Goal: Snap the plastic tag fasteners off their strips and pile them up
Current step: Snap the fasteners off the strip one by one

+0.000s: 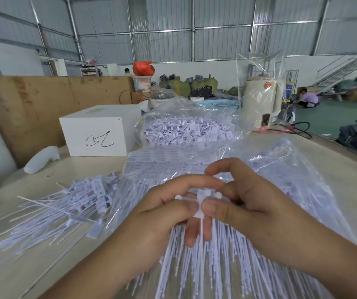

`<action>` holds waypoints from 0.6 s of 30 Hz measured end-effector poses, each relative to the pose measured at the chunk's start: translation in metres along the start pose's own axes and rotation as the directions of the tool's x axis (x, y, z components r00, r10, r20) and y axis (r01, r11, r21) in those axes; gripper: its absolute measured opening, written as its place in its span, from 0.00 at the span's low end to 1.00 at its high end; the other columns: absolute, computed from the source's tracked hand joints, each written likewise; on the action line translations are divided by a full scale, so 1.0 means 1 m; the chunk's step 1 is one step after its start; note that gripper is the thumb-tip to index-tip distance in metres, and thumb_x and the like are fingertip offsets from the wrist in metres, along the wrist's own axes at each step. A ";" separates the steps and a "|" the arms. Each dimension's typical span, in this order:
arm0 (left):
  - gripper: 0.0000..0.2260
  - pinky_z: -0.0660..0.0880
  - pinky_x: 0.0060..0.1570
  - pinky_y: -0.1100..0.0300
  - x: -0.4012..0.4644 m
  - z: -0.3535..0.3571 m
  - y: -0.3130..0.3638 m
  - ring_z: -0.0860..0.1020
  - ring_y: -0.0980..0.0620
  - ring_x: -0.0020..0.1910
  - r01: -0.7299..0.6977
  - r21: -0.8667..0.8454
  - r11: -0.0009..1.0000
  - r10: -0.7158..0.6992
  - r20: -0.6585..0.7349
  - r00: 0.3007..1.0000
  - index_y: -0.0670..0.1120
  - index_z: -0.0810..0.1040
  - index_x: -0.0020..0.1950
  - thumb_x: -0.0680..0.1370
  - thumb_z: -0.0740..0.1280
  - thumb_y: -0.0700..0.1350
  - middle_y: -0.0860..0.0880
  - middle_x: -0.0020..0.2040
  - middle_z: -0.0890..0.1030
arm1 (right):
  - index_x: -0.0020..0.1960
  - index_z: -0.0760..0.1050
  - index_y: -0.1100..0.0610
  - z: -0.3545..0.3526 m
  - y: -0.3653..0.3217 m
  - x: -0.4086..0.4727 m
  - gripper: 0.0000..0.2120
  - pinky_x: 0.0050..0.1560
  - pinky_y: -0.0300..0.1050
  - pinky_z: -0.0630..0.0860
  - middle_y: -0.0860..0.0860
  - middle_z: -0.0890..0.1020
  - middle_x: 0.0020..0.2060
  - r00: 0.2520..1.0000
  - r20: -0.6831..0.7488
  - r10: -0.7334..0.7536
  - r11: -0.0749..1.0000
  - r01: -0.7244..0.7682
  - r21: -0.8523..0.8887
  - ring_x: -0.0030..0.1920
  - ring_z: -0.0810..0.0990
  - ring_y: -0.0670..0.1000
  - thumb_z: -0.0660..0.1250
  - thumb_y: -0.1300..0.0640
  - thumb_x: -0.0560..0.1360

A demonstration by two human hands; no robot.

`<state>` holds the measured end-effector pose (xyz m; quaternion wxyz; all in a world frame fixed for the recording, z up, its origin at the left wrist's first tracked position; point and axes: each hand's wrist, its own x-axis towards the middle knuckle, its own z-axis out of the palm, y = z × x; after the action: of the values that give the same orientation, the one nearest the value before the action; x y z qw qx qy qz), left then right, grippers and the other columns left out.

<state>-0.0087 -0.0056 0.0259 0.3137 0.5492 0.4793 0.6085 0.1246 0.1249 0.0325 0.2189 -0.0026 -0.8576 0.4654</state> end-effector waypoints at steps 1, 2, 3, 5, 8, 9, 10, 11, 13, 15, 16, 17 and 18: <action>0.13 0.74 0.33 0.65 0.001 0.000 -0.001 0.77 0.53 0.30 -0.014 0.016 1.000 0.014 0.028 1.000 0.50 0.84 0.52 0.72 0.64 0.39 0.42 0.37 0.82 | 0.57 0.64 0.37 0.001 0.001 0.000 0.14 0.39 0.52 0.73 0.47 0.85 0.36 1.000 0.016 0.012 1.000 -0.012 0.017 0.36 0.77 0.59 0.64 0.43 0.75; 0.12 0.74 0.35 0.65 0.001 -0.001 -0.002 0.77 0.54 0.32 -0.019 0.029 0.999 0.018 0.040 0.999 0.50 0.84 0.51 0.72 0.65 0.43 0.45 0.38 0.83 | 0.59 0.64 0.37 0.002 0.001 0.000 0.15 0.44 0.57 0.74 0.49 0.85 0.38 1.000 0.021 0.018 0.999 -0.018 0.029 0.40 0.79 0.61 0.64 0.44 0.75; 0.11 0.73 0.35 0.66 0.002 -0.001 -0.003 0.77 0.56 0.32 -0.018 0.034 0.999 0.017 0.040 0.999 0.50 0.84 0.50 0.71 0.66 0.46 0.48 0.36 0.82 | 0.61 0.64 0.39 0.002 0.001 -0.001 0.16 0.45 0.57 0.74 0.49 0.85 0.39 0.999 0.030 0.015 0.999 -0.016 0.038 0.40 0.81 0.59 0.64 0.45 0.76; 0.10 0.72 0.35 0.70 0.002 -0.003 -0.004 0.77 0.58 0.32 -0.030 0.037 0.999 0.029 0.033 0.999 0.49 0.84 0.49 0.72 0.66 0.48 0.52 0.32 0.80 | 0.65 0.64 0.47 0.003 0.001 -0.002 0.16 0.43 0.41 0.75 0.45 0.84 0.38 0.998 0.064 -0.004 0.999 0.001 0.052 0.39 0.81 0.46 0.62 0.49 0.79; 0.08 0.71 0.35 0.69 0.001 -0.008 -0.006 0.76 0.57 0.33 -0.041 0.048 0.998 0.042 -0.011 0.999 0.49 0.84 0.45 0.72 0.66 0.49 0.53 0.31 0.79 | 0.61 0.71 0.49 -0.001 -0.002 -0.003 0.12 0.39 0.50 0.73 0.50 0.82 0.38 0.998 0.062 0.027 0.996 -0.022 -0.086 0.36 0.78 0.52 0.61 0.47 0.79; 0.07 0.71 0.35 0.68 0.002 -0.009 -0.006 0.76 0.56 0.32 -0.034 0.044 0.998 0.036 -0.039 0.999 0.50 0.84 0.42 0.71 0.67 0.49 0.51 0.31 0.79 | 0.56 0.74 0.49 -0.005 -0.002 -0.004 0.11 0.37 0.54 0.72 0.51 0.80 0.36 0.997 0.059 0.047 0.982 -0.036 -0.184 0.34 0.76 0.55 0.61 0.44 0.79; 0.07 0.72 0.34 0.68 0.002 -0.010 -0.007 0.75 0.55 0.32 -0.024 0.034 0.999 0.026 -0.062 0.998 0.50 0.83 0.40 0.71 0.67 0.50 0.50 0.31 0.79 | 0.49 0.75 0.48 -0.010 -0.001 -0.005 0.12 0.34 0.53 0.70 0.49 0.78 0.33 0.996 0.056 0.068 0.953 -0.048 -0.300 0.31 0.73 0.52 0.60 0.41 0.78; 0.07 0.71 0.33 0.68 0.003 -0.012 -0.007 0.75 0.55 0.31 -0.013 0.016 1.000 0.014 -0.076 0.997 0.50 0.83 0.39 0.70 0.67 0.50 0.49 0.31 0.79 | 0.42 0.73 0.48 -0.014 -0.001 -0.006 0.14 0.32 0.49 0.68 0.47 0.75 0.30 0.995 0.057 0.087 0.912 -0.056 -0.406 0.28 0.70 0.47 0.60 0.39 0.78; 0.07 0.71 0.32 0.67 0.002 -0.013 -0.006 0.75 0.54 0.30 0.024 -0.029 0.999 -0.026 -0.059 0.998 0.50 0.82 0.38 0.71 0.67 0.51 0.48 0.31 0.80 | 0.35 0.69 0.49 -0.017 -0.001 -0.004 0.18 0.29 0.43 0.65 0.46 0.71 0.26 0.995 0.032 0.097 0.861 -0.068 -0.504 0.25 0.67 0.45 0.60 0.37 0.75; 0.07 0.72 0.32 0.65 0.001 -0.013 -0.007 0.76 0.52 0.30 0.071 -0.047 0.996 -0.071 0.000 0.997 0.50 0.81 0.39 0.72 0.66 0.52 0.45 0.32 0.80 | 0.36 0.71 0.49 -0.018 -0.001 -0.003 0.17 0.28 0.41 0.64 0.45 0.71 0.25 0.998 -0.023 0.059 0.888 -0.063 -0.456 0.25 0.66 0.44 0.61 0.36 0.73; 0.07 0.72 0.32 0.64 0.001 -0.012 -0.006 0.76 0.51 0.29 0.089 -0.051 0.995 -0.088 0.022 0.996 0.50 0.80 0.39 0.73 0.67 0.52 0.44 0.32 0.80 | 0.37 0.73 0.49 -0.018 0.000 -0.002 0.16 0.28 0.40 0.63 0.46 0.71 0.25 0.999 -0.046 0.026 0.908 -0.043 -0.418 0.25 0.66 0.44 0.61 0.37 0.72; 0.07 0.72 0.32 0.64 0.001 -0.010 -0.006 0.75 0.51 0.28 0.095 -0.057 0.994 -0.094 0.025 0.995 0.50 0.80 0.39 0.74 0.67 0.51 0.43 0.32 0.80 | 0.39 0.75 0.49 -0.019 0.000 -0.003 0.15 0.27 0.40 0.63 0.46 0.71 0.25 0.998 -0.062 -0.006 0.921 -0.019 -0.389 0.25 0.66 0.44 0.62 0.38 0.72; 0.07 0.72 0.31 0.64 0.002 -0.009 -0.006 0.75 0.51 0.26 0.094 -0.054 0.994 -0.094 0.007 0.996 0.50 0.80 0.40 0.75 0.66 0.50 0.43 0.31 0.80 | 0.42 0.76 0.48 -0.020 -0.001 -0.003 0.14 0.26 0.41 0.63 0.48 0.71 0.24 0.997 -0.074 -0.029 0.931 0.000 -0.365 0.24 0.66 0.43 0.63 0.38 0.73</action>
<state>-0.0184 -0.0041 0.0214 0.3578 0.5187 0.4871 0.6047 0.1352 0.1396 0.0414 0.2516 -0.0551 -0.9199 0.2959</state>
